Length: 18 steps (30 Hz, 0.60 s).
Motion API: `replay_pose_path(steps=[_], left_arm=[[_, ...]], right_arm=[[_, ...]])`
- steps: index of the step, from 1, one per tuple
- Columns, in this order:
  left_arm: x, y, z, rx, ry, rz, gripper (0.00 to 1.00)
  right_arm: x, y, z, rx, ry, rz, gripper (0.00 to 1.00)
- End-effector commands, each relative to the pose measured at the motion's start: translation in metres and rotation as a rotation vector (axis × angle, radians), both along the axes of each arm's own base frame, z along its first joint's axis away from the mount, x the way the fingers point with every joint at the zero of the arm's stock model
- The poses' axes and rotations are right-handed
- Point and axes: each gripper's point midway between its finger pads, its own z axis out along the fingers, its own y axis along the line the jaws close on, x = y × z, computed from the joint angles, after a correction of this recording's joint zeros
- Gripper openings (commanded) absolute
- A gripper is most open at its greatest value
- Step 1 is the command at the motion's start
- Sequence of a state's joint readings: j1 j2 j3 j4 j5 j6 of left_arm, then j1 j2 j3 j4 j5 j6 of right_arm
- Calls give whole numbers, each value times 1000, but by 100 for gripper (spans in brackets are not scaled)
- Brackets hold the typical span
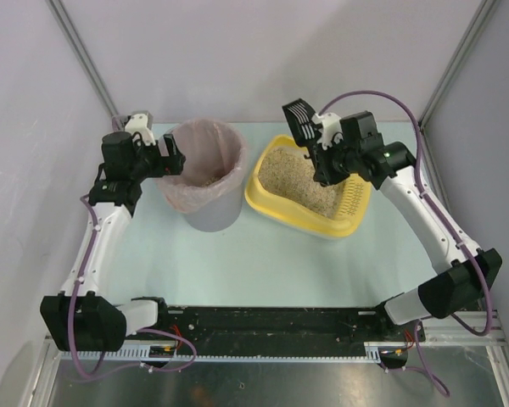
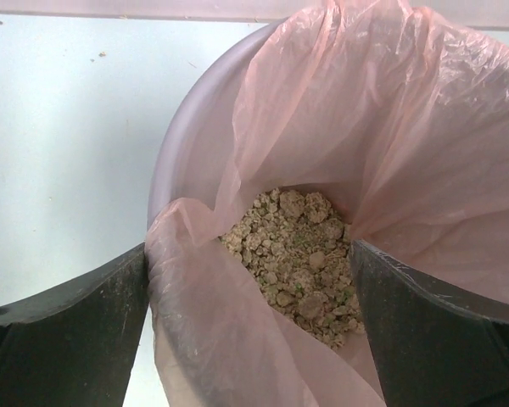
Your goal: Clean the litter box
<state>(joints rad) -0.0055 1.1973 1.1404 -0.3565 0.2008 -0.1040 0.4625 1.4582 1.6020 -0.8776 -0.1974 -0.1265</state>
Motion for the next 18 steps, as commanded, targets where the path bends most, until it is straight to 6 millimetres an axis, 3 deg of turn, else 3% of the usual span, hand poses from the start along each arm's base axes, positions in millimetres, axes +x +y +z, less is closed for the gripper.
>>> replay_pose_path(steps=[1, 4, 8, 13, 18], left_arm=[[-3, -3, 46, 20, -150, -11, 99], [-5, 3, 58, 33, -182, 14, 99], [-6, 4, 71, 20, -209, 19, 100], [-6, -4, 78, -17, -219, -16, 100], [-6, -6, 76, -29, -221, -19, 100]], right_arm=[[0, -26, -15, 41, 25, -17, 1], [1, -38, -28, 28, 41, -31, 0], [4, -41, -43, 53, 100, 5, 0], [16, -52, -81, 24, 216, -34, 2], [7, -51, -117, -66, 321, 13, 2]])
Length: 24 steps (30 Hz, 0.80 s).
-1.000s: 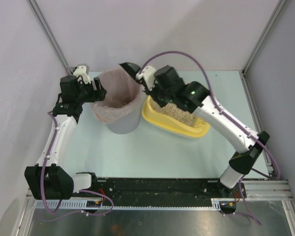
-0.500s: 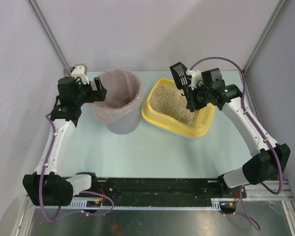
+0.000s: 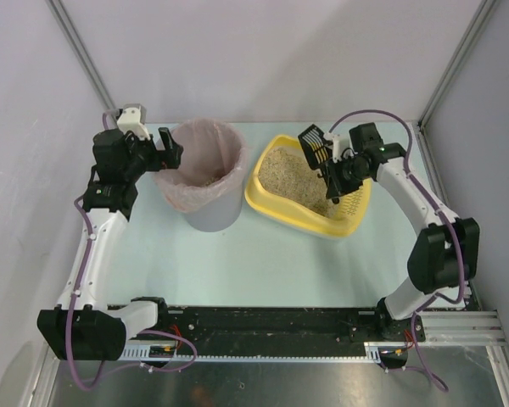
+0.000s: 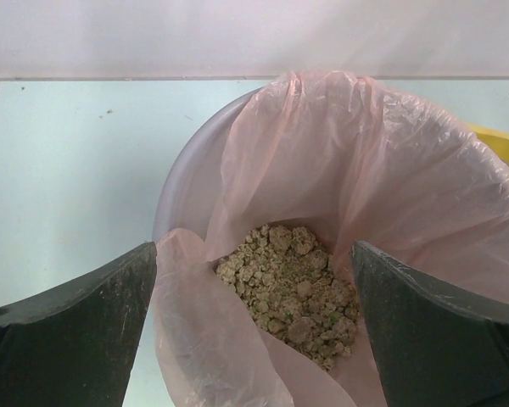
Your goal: Clean the litter box
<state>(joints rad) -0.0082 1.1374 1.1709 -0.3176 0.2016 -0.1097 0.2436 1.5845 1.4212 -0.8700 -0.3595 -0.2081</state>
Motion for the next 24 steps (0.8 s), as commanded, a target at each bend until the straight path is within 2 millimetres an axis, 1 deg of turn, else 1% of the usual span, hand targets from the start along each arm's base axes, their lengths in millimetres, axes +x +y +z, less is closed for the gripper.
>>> replay_pose_path(steps=[1, 4, 7, 8, 10, 14, 15, 16, 18, 20, 21, 22, 24], left_arm=[[-1, -4, 33, -21, -99, -16, 100], [1, -3, 25, -21, -92, -13, 100], [2, -3, 14, -26, -72, -15, 100], [1, -4, 7, -27, -60, -17, 100], [2, -5, 3, -33, -53, -21, 100], [2, -9, 2, -47, -50, -39, 100], [2, -9, 2, -47, -52, -42, 100], [3, 1, 0, -46, -48, -13, 100], [3, 2, -1, -46, -48, -11, 100], [3, 3, -2, -48, -45, -8, 100], [3, 3, -2, -48, -46, -9, 100], [3, 4, -3, -48, -45, -8, 100], [3, 5, -3, -49, -45, -6, 100]], right_arm=[[-6, 6, -19, -37, 56, 77, 2], [-3, 13, -26, -27, 64, 105, 2], [-5, 21, -31, 8, 89, 138, 5], [-7, 22, -37, 9, 114, 145, 6], [-12, 24, -44, -4, 142, 171, 6], [-13, 24, -63, -33, 194, 184, 7], [-11, 24, -65, -36, 198, 186, 7], [-11, 24, -66, -42, 205, 187, 8], [-7, 25, -69, -51, 208, 192, 9], [-4, 28, -69, -56, 204, 202, 12], [-3, 28, -72, -59, 212, 203, 15], [-2, 28, -73, -63, 215, 202, 21], [2, 28, -76, -74, 222, 192, 22]])
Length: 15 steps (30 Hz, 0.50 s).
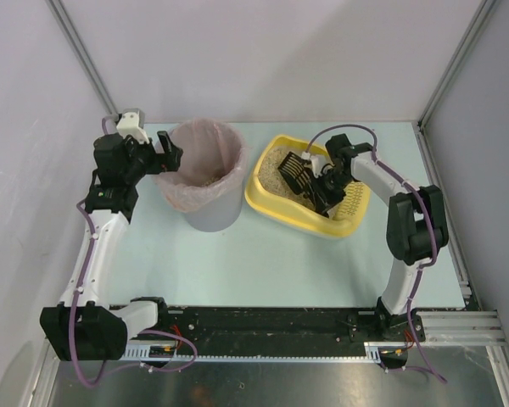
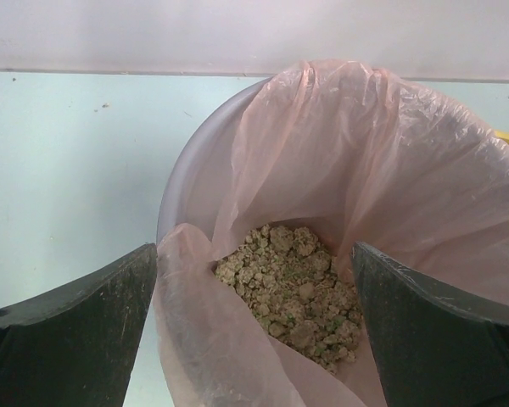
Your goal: Clean the litter box
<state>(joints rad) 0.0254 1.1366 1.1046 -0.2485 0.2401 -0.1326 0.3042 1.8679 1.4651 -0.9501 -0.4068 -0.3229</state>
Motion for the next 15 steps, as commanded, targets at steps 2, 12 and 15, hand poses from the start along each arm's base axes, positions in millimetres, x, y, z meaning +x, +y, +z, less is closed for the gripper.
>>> replay_pose_path(steps=[2, 12, 15], left_arm=[[-2, 0, 12, -18, -46, -6, 100], [-3, 2, 14, -10, -57, -4, 100], [-4, 3, 13, -10, -57, -1, 100]], right_arm=[[23, 2, 8, -23, -61, -4, 24], [48, -4, 21, -79, -197, -64, 41], [57, -4, 28, -91, -258, -86, 43]])
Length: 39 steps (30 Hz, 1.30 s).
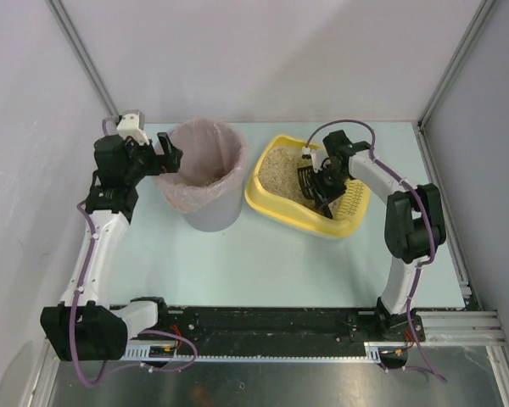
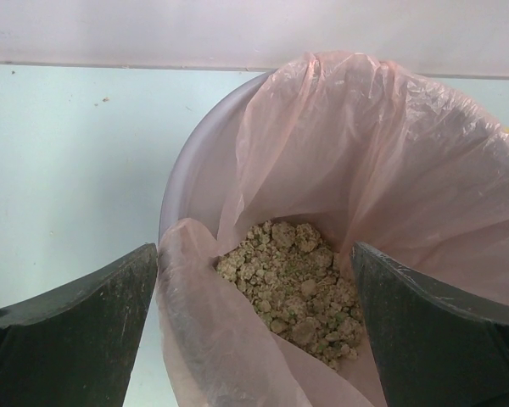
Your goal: Clean the litter box
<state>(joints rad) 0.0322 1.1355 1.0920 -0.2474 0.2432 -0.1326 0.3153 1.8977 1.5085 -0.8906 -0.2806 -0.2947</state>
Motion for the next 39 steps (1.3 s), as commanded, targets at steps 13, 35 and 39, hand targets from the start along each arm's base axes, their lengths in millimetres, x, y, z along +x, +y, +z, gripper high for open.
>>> replay_pose_path(steps=[13, 35, 39], left_arm=[[-9, -1, 26, 24, -112, -25, 100], [-50, -5, 97, 39, -462, -19, 100], [-75, 2, 123, 72, -573, 34, 100]], right_arm=[[57, 4, 100, 108, -468, -155, 45], [11, -124, 250, 322, -1123, -707, 45], [-10, -131, 277, 357, -1282, -697, 46]])
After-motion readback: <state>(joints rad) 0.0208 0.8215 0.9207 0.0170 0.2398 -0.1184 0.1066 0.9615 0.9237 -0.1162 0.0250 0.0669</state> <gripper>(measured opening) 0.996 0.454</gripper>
